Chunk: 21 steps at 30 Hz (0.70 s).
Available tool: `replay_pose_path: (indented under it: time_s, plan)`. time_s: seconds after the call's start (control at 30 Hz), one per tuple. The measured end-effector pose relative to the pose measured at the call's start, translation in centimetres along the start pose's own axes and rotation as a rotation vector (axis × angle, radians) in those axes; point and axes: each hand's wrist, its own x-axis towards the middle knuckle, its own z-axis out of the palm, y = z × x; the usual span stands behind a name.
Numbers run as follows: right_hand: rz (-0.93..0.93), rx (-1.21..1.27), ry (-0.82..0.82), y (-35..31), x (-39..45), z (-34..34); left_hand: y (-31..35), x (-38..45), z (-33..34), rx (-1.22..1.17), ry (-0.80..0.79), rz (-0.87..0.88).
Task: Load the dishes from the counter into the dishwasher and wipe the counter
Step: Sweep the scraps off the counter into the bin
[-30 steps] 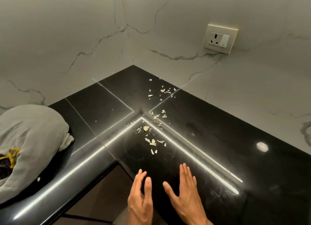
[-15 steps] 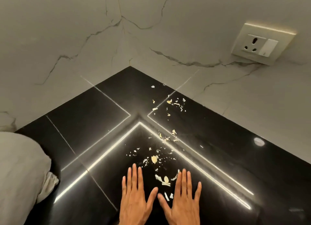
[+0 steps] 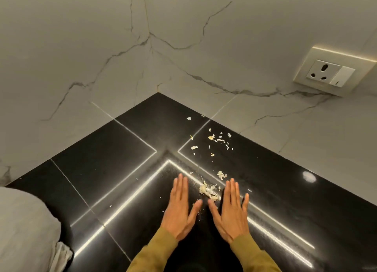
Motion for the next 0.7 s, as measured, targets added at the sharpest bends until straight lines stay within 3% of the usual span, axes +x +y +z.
replay_pose_path:
  time_s: [0.13, 0.27, 0.47, 0.6, 0.7]
  plan:
    - [0.030, -0.031, 0.098, 3.5, -7.2, 1.5, -7.9, -8.0, -1.6, 0.038, 0.173, -0.262]
    - [0.062, 0.027, 0.175, 4.4, -10.8, 3.1, -16.0, -9.9, -5.3, 0.188, 0.137, -0.535]
    - [0.089, -0.090, 0.154, 4.0, -10.9, 3.0, -14.4, -0.9, -6.2, 0.317, 0.150, -0.448]
    - [0.085, -0.053, 0.132, 4.3, -10.9, 2.8, -6.3, 6.3, -2.4, 0.285, 0.022, -0.269]
    - [0.085, -0.072, 0.112, 5.0, -10.4, 2.9, 0.0, 6.3, 0.5, 0.233, -0.076, -0.158]
